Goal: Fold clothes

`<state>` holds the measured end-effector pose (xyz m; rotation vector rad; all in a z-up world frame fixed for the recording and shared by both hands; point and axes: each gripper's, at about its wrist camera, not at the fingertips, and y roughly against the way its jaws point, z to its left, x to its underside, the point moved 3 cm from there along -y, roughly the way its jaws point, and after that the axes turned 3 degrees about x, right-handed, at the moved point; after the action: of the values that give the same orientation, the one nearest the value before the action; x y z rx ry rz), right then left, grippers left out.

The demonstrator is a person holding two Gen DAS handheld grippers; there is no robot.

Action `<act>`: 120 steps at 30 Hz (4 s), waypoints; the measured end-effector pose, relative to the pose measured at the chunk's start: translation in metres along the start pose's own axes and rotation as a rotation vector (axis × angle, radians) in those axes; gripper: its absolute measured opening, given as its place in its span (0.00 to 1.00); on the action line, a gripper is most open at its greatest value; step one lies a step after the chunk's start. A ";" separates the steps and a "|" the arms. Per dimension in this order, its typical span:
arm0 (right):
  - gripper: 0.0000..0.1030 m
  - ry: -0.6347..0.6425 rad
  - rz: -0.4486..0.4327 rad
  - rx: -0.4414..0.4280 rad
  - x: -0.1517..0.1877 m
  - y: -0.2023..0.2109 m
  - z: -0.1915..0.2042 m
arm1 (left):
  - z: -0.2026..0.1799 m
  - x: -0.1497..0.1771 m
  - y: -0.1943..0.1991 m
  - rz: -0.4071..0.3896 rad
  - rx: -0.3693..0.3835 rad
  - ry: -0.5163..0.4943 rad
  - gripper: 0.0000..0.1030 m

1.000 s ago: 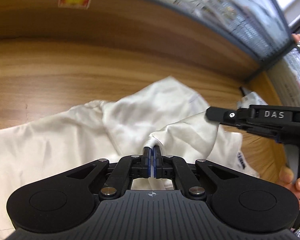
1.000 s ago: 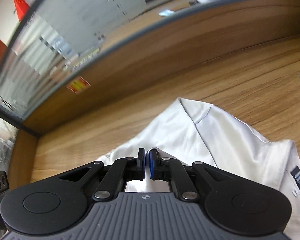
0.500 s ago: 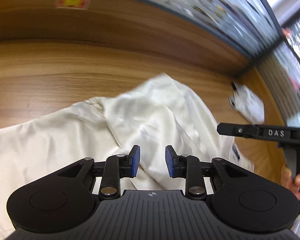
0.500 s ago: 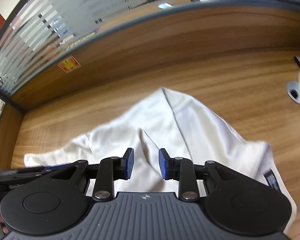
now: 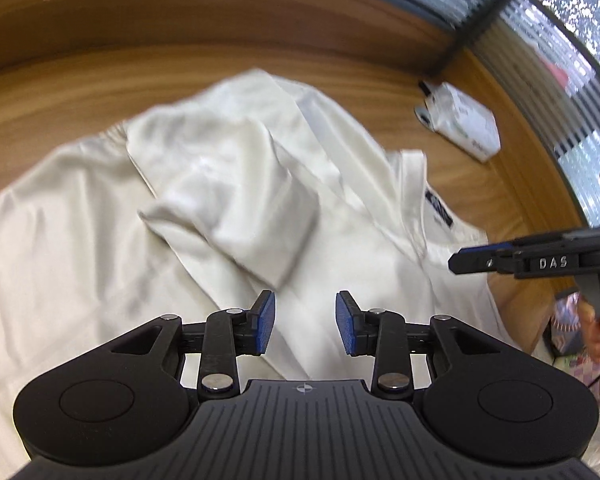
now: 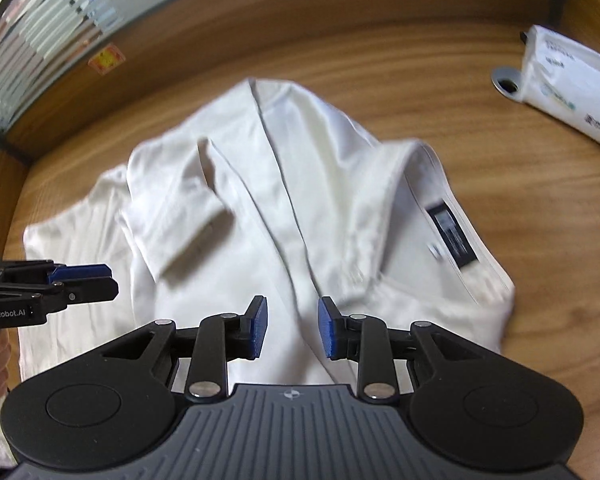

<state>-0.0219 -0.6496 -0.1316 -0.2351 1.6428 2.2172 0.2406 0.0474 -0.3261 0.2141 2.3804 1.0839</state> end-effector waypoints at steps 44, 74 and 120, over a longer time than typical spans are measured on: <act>0.19 0.442 0.247 -0.261 0.085 0.010 -0.049 | -0.103 0.146 -0.028 0.039 -0.028 0.286 0.56; 0.01 0.392 0.266 -0.310 0.107 0.039 -0.070 | -0.106 0.187 -0.013 0.074 0.027 0.252 0.14; 0.31 0.204 0.140 -0.066 0.123 0.052 -0.064 | -0.027 0.023 -0.027 0.012 -0.083 0.118 0.42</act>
<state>-0.1601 -0.6994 -0.1475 -0.3860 1.7394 2.4239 0.2087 0.0196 -0.3399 0.1383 2.4338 1.2290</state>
